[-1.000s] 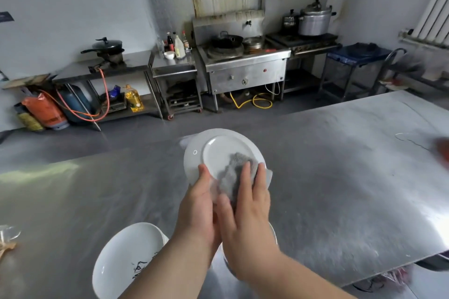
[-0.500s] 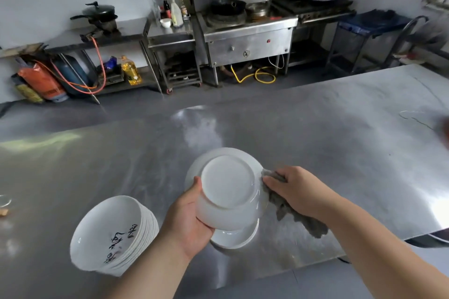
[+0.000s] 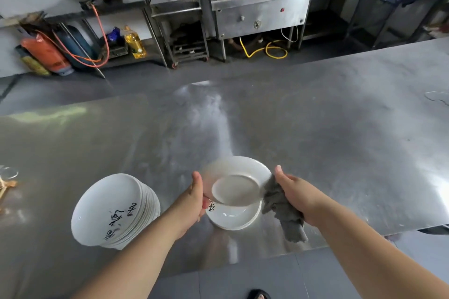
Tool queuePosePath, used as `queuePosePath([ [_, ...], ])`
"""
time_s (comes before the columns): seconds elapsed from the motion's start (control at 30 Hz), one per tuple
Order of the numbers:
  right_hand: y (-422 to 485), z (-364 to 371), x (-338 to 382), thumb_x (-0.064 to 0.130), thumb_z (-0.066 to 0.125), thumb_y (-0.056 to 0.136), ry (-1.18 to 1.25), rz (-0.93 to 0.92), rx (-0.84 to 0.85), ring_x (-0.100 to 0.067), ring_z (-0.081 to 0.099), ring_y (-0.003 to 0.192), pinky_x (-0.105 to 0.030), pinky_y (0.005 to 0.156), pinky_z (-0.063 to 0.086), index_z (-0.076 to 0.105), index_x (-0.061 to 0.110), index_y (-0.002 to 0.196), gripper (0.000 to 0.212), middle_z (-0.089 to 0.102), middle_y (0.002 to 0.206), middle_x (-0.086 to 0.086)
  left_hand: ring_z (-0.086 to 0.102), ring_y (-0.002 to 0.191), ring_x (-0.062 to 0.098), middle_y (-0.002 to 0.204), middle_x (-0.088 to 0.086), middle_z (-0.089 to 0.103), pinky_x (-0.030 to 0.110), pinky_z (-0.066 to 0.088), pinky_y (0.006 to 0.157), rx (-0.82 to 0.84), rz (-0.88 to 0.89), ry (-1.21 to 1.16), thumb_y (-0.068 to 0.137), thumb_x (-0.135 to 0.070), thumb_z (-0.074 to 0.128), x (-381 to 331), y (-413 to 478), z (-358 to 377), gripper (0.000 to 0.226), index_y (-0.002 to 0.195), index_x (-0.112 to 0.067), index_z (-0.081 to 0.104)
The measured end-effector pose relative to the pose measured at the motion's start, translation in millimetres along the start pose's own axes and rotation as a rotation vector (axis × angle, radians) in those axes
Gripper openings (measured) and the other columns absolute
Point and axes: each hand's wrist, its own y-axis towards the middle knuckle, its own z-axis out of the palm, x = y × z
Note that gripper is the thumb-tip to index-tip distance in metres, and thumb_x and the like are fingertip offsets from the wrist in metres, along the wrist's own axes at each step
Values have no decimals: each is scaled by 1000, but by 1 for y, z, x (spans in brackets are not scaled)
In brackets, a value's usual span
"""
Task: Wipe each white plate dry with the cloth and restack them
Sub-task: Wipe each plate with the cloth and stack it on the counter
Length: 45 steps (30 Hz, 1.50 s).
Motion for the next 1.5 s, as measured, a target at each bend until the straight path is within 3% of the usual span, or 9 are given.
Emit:
queuePosePath([
  [0.07,8,3,-2,68,56,88,-21,-62,-35,-27,64,64,-44,61,52,73,21,89,50,79,88,-13,42,56,16,69,4,52,29,29,54,15,-36,-283,84,-93,31,4,9,-2,80,88,-18,59],
  [0.17,24,13,-12,39,78,83,-180,-166,-161,-15,65,59,-25,54,51,67,30,91,17,74,83,-1,51,84,22,104,4,61,36,38,73,-107,31,-129,102,-35,61,14,21,-1,8,103,-30,56],
  [0.27,42,24,-21,26,78,85,-332,-167,-253,-5,66,66,-9,47,43,63,32,106,27,71,91,7,58,95,17,119,0,62,32,44,74,-157,29,-49,98,-9,57,28,37,7,39,127,-34,49],
  [0.5,72,36,-38,31,66,89,-449,-134,-261,-23,68,44,-43,44,60,62,34,94,8,72,76,13,61,81,14,97,-6,68,28,42,59,-321,1,340,92,-21,61,50,75,15,15,107,-25,60],
  [0.6,79,39,-42,43,63,90,-619,-92,-306,-16,66,43,-29,36,48,54,36,95,13,70,74,10,63,81,19,98,-4,67,29,42,58,-361,34,429,92,-23,61,54,87,17,13,104,-27,63],
  [0.73,87,42,-48,50,62,90,-744,-100,-400,-6,58,40,-22,40,42,51,35,93,19,64,67,15,63,96,29,113,3,64,36,52,77,-376,65,483,94,-23,62,62,98,20,22,115,-24,65],
  [1.07,83,31,-44,49,61,90,-722,-83,-465,-16,66,46,-39,54,62,55,32,93,18,70,66,9,62,106,30,126,3,57,37,51,86,-313,93,571,96,-35,64,65,103,20,34,129,-26,61],
  [1.27,60,53,1,45,60,91,-679,-135,-443,-13,66,43,-25,43,46,56,33,94,13,73,68,9,59,128,28,143,4,56,40,49,107,-293,179,632,99,-46,63,40,84,-23,62,155,-23,49],
  [1.5,45,151,64,49,54,93,-580,-233,-256,-20,69,47,-30,42,52,55,36,91,14,75,66,10,59,91,14,103,-12,64,25,40,80,-486,293,526,96,-42,69,22,47,-137,36,129,-29,68],
])
